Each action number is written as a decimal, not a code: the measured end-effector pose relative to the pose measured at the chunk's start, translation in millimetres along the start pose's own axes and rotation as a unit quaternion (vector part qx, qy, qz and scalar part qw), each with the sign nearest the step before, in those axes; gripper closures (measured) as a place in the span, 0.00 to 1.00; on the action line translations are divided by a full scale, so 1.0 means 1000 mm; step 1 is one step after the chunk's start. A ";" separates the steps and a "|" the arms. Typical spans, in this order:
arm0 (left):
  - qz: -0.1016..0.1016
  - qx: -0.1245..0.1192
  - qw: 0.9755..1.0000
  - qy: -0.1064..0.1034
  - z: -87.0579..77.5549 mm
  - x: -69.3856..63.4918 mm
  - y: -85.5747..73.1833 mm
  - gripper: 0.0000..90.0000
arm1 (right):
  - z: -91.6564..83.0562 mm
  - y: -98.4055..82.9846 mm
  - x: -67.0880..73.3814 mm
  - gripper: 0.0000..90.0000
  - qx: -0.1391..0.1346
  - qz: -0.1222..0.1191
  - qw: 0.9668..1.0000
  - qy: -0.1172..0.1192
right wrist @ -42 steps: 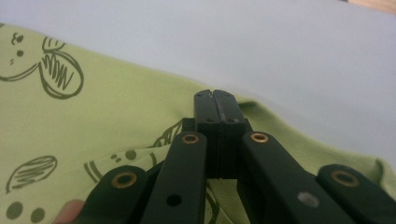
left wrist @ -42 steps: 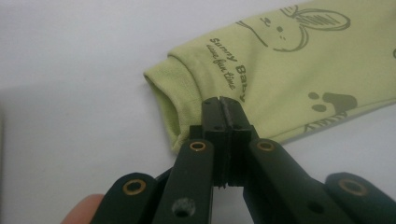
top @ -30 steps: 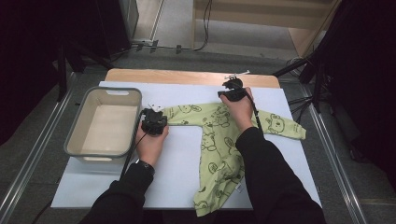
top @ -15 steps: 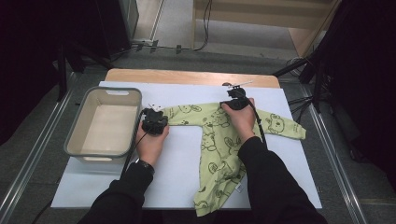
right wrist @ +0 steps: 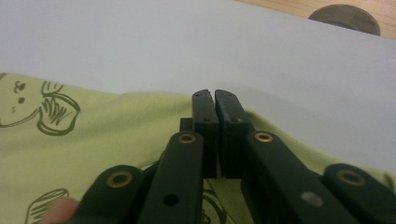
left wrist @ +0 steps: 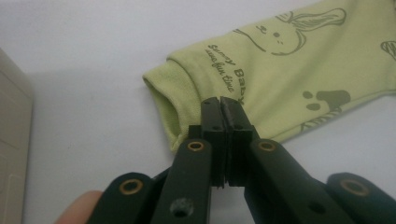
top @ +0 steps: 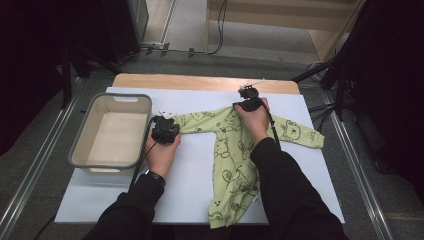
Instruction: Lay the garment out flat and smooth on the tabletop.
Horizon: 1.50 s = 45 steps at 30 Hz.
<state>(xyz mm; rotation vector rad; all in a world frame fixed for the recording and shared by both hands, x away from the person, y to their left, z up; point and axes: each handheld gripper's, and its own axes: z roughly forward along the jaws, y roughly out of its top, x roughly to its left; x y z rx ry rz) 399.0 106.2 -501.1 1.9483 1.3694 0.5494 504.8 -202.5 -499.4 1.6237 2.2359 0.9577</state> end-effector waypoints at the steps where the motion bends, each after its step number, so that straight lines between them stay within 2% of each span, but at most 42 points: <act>1: -0.001 -0.004 1.000 -0.007 -0.001 -0.001 0.001 0.87 | -0.004 -0.001 -0.003 0.77 -0.008 0.004 1.000 0.009; 3: 0.000 -0.014 1.000 -0.018 -0.004 -0.004 0.002 0.75 | -0.015 -0.005 -0.008 0.65 -0.019 0.003 1.000 0.014; 5: 0.004 -0.027 0.999 -0.030 -0.008 -0.008 0.004 0.68 | -0.028 -0.010 -0.015 0.57 -0.029 -0.005 1.000 0.007; 7: 0.013 -0.039 0.999 -0.033 -0.012 -0.012 0.006 0.64 | -0.042 -0.018 -0.024 0.54 -0.042 0.001 0.999 -0.006; 11: 0.019 -0.051 0.997 -0.049 -0.019 -0.020 0.009 0.59 | -0.072 -0.038 -0.048 0.48 -0.058 0.014 0.998 -0.026; 15: 0.033 -0.039 0.996 -0.073 -0.019 -0.029 0.007 0.56 | -0.098 -0.062 -0.071 0.42 -0.048 0.023 0.997 -0.051; 18: 0.043 -0.031 0.994 -0.097 -0.018 -0.041 0.001 0.55 | -0.116 -0.081 -0.089 0.41 -0.057 0.039 0.995 -0.065; 23: 0.066 -0.026 0.987 -0.145 -0.022 -0.064 -0.010 0.56 | -0.140 -0.115 -0.112 0.40 -0.069 0.070 0.991 -0.096; 26: 0.081 -0.016 0.982 -0.170 -0.024 -0.077 -0.016 0.66 | -0.154 -0.135 -0.125 0.40 -0.076 0.094 0.985 -0.121; 28: 0.092 -0.008 0.977 -0.192 -0.026 -0.085 -0.020 0.77 | -0.163 -0.148 -0.135 0.40 -0.081 0.115 0.981 -0.137; 30: 0.107 0.002 0.973 -0.204 -0.027 -0.094 -0.024 0.86 | -0.169 -0.160 -0.145 0.40 -0.079 0.134 0.976 -0.152; 31: 0.108 0.007 0.972 -0.211 -0.027 -0.098 -0.026 0.89 | -0.170 -0.165 -0.149 0.40 -0.073 0.145 0.974 -0.159; 34: 0.121 0.023 0.967 -0.222 -0.026 -0.108 -0.030 0.96 | -0.171 -0.180 -0.160 0.41 -0.052 0.165 0.972 -0.160; 36: 0.130 0.038 0.965 -0.224 -0.023 -0.113 -0.034 0.99 | -0.169 -0.186 -0.164 0.49 -0.037 0.177 0.971 -0.157; 38: 0.133 0.053 0.964 -0.225 -0.018 -0.117 -0.038 0.99 | -0.169 -0.189 -0.167 0.65 -0.039 0.183 0.974 -0.131; 40: 0.130 0.051 0.964 -0.224 -0.019 -0.117 -0.038 1.00 | -0.170 -0.189 -0.167 0.85 -0.046 0.177 0.976 -0.120; 41: 0.130 0.055 0.964 -0.226 -0.018 -0.117 -0.038 1.00 | -0.170 -0.187 -0.166 0.92 -0.049 0.170 0.977 -0.115; 43: 0.134 0.053 0.964 -0.223 -0.019 -0.118 -0.038 1.00 | -0.173 -0.181 -0.165 0.96 -0.053 0.153 0.979 -0.123; 45: 0.134 0.055 0.964 -0.223 -0.018 -0.117 -0.038 1.00 | -0.180 -0.173 -0.165 0.96 -0.077 0.139 0.979 -0.127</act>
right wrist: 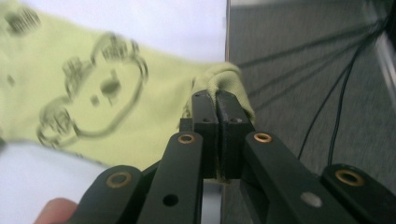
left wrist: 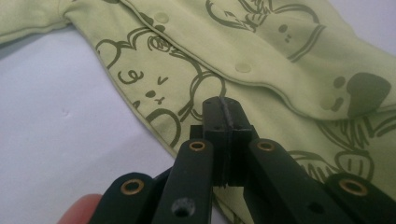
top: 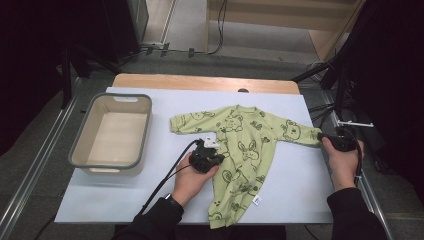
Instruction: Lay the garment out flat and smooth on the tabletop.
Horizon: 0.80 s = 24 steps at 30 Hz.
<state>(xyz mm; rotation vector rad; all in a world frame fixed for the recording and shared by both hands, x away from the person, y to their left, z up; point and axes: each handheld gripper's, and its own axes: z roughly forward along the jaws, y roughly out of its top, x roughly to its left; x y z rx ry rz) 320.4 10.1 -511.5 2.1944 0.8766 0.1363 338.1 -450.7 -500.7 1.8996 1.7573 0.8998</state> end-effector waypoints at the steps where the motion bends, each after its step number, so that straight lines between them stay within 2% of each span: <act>1: -0.005 -0.001 1.000 -0.003 0.000 0.001 0.000 1.00 | -0.004 0.005 0.000 0.96 -0.015 0.001 1.000 -0.001; 4: 0.000 -0.003 1.000 0.001 0.000 -0.001 -0.001 1.00 | -0.013 0.016 -0.005 0.96 -0.048 0.009 0.999 -0.018; 5: 0.003 -0.005 1.000 0.004 0.000 -0.001 -0.002 1.00 | -0.014 0.019 -0.007 0.96 -0.047 0.008 0.998 -0.028; 7: 0.008 -0.006 1.000 0.006 0.000 -0.002 -0.002 1.00 | -0.009 0.019 -0.012 0.93 -0.034 0.011 0.999 -0.029; 9: 0.004 -0.008 1.000 0.004 0.000 -0.002 -0.003 1.00 | -0.003 0.017 -0.015 0.72 -0.015 0.014 0.999 -0.031; 12: 0.001 -0.010 1.000 0.003 0.000 -0.001 -0.003 1.00 | -0.003 0.011 -0.014 0.55 -0.014 0.033 0.999 -0.008; 16: 0.002 -0.007 1.000 0.000 0.000 0.000 -0.003 1.00 | -0.008 0.001 -0.001 0.42 -0.016 0.016 1.000 0.014; 19: 0.001 -0.008 1.000 0.000 0.000 0.000 -0.003 1.00 | -0.016 -0.011 0.015 0.32 -0.023 0.002 0.999 0.035; 22: 0.001 -0.009 1.000 -0.001 0.000 0.000 -0.003 1.00 | -0.024 -0.023 0.031 0.18 -0.030 -0.006 0.997 0.065; 24: 0.001 -0.008 1.000 0.000 0.000 0.000 -0.003 1.00 | -0.029 -0.031 0.043 0.10 -0.030 -0.016 0.997 0.075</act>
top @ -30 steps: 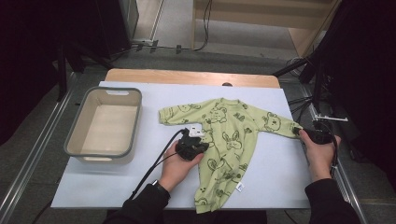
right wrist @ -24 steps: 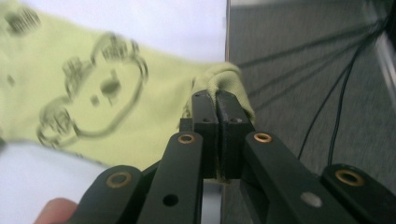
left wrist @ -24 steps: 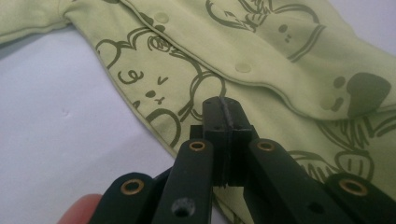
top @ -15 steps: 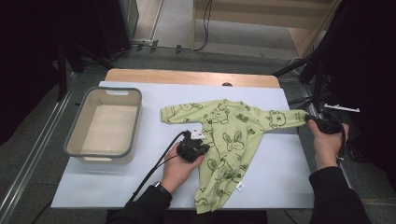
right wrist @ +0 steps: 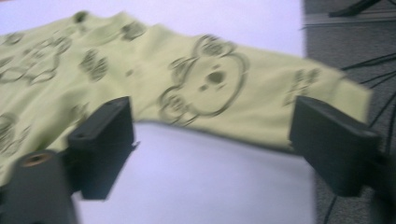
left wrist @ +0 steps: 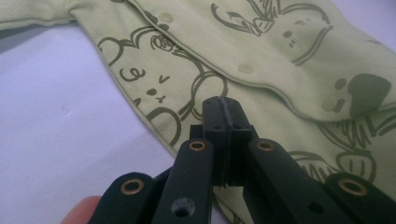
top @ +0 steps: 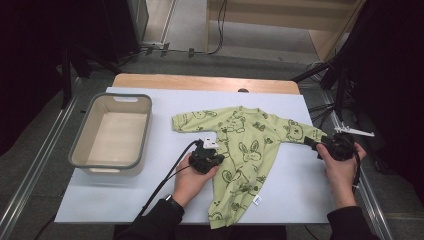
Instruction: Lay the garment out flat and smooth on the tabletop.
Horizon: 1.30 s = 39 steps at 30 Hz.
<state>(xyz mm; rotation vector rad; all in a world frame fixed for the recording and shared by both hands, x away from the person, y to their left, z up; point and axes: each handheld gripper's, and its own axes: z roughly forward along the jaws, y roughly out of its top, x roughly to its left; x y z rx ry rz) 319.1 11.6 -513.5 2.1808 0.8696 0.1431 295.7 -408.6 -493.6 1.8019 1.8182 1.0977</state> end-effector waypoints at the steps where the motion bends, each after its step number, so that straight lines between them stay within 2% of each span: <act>1: -0.001 0.000 1.000 0.000 0.000 0.000 0.000 1.00 | -0.001 -0.004 0.006 0.05 -0.001 -0.006 1.000 0.003; 2: -0.001 -0.001 1.000 0.000 0.000 0.000 0.000 1.00 | -0.002 -0.008 0.011 0.00 0.000 -0.010 1.000 0.002; 5: -0.003 -0.001 1.000 0.000 0.000 0.000 0.000 1.00 | -0.004 -0.019 0.026 0.00 0.002 -0.019 1.000 0.015; 11: 0.000 -0.006 1.000 0.005 0.000 -0.002 -0.002 1.00 | -0.007 -0.042 0.051 0.00 0.012 -0.020 0.999 0.034; 19: 0.008 -0.008 1.000 0.009 0.000 -0.003 -0.002 1.00 | -0.013 -0.063 0.079 0.00 0.004 -0.038 0.998 0.050; 21: -0.001 -0.008 1.000 -0.001 0.000 0.000 -0.002 1.00 | -0.017 -0.069 0.087 0.05 -0.006 -0.040 0.998 0.049; 24: -0.013 -0.006 1.000 -0.012 0.000 0.003 -0.002 1.00 | -0.016 -0.078 0.101 0.06 0.004 -0.054 0.997 0.054; 28: -0.009 -0.009 1.000 -0.006 0.000 0.002 -0.003 1.00 | -0.016 -0.088 0.120 0.14 0.016 -0.076 0.995 0.063; 30: -0.008 -0.010 1.000 -0.005 0.000 0.001 -0.003 1.00 | -0.016 -0.091 0.127 0.15 0.027 -0.075 0.995 0.065; 34: -0.008 -0.011 1.000 -0.004 0.000 0.001 -0.003 1.00 | -0.016 -0.098 0.136 0.26 0.038 -0.070 0.995 0.063; 36: -0.009 -0.011 1.000 -0.005 0.000 0.001 -0.003 1.00 | -0.016 -0.101 0.141 0.30 0.045 -0.073 0.995 0.059; 39: -0.006 -0.012 1.000 -0.002 0.000 0.000 -0.004 1.00 | -0.015 -0.103 0.147 0.40 0.048 -0.083 0.993 0.071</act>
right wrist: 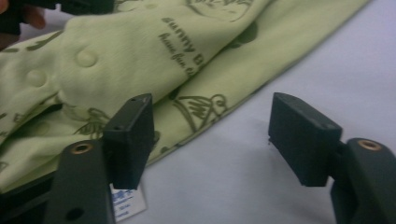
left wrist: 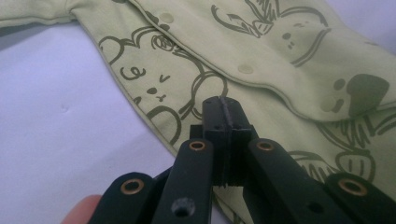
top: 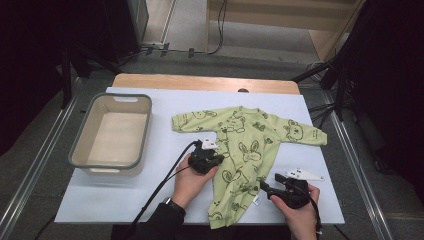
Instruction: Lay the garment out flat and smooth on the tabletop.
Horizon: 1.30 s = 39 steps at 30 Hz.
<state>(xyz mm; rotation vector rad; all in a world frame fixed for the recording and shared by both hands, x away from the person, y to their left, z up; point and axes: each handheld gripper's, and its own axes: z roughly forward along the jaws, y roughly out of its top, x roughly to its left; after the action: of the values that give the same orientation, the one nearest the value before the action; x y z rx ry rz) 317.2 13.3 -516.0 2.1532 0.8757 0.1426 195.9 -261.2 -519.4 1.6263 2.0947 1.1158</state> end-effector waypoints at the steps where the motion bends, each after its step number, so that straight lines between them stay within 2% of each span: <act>1: 0.000 -0.002 1.000 0.001 0.000 0.000 0.000 1.00 | 0.001 0.000 0.002 0.42 0.004 -0.007 1.000 0.001; 5: 0.000 -0.001 1.000 0.001 0.000 0.000 0.000 1.00 | 0.005 0.000 0.007 0.50 0.014 -0.010 1.000 0.005; 9: 0.001 -0.001 1.000 0.001 0.000 0.000 0.000 1.00 | 0.007 0.000 0.011 0.61 0.015 -0.019 1.000 -0.013; 11: 0.001 -0.001 1.000 0.002 0.000 -0.001 0.000 1.00 | 0.009 0.000 0.016 0.75 0.016 -0.034 0.999 -0.036; 12: 0.000 -0.002 1.000 0.002 0.000 -0.001 0.000 1.00 | 0.010 0.000 0.018 0.79 0.019 -0.043 0.998 -0.045; 13: -0.001 -0.002 1.000 0.002 0.000 -0.001 0.000 1.00 | 0.010 0.001 0.020 0.84 0.021 -0.053 0.997 -0.048; 14: -0.002 -0.003 1.000 0.001 0.000 -0.001 0.000 1.00 | 0.011 0.002 0.021 0.92 0.023 -0.061 0.997 -0.042; 15: -0.002 -0.002 1.000 0.001 0.000 -0.001 0.000 1.00 | 0.012 0.002 0.021 0.95 0.023 -0.064 0.997 -0.035; 21: -0.001 -0.002 1.000 0.001 0.000 0.000 0.000 1.00 | 0.006 0.002 0.014 0.97 0.014 -0.060 0.998 -0.015; 25: -0.001 -0.001 1.000 0.000 0.000 0.000 0.000 1.00 | -0.012 0.005 0.004 0.97 -0.010 -0.058 0.998 -0.022; 29: -0.001 -0.002 1.000 0.001 0.000 0.000 0.000 1.00 | -0.027 0.005 -0.012 0.97 -0.026 -0.058 0.997 -0.049; 33: -0.001 -0.002 1.000 0.001 0.000 0.000 0.000 1.00 | -0.039 0.003 -0.032 0.97 -0.036 -0.043 0.996 -0.074; 39: -0.002 -0.002 1.000 0.000 0.000 0.000 0.000 1.00 | -0.054 0.000 -0.056 0.97 -0.048 -0.036 0.992 -0.114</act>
<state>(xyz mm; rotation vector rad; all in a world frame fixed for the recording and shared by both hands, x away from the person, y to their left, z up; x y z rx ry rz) 317.0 13.3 -516.3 2.1482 0.8790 0.1411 181.6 -333.6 -496.8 1.5420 1.9073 0.9438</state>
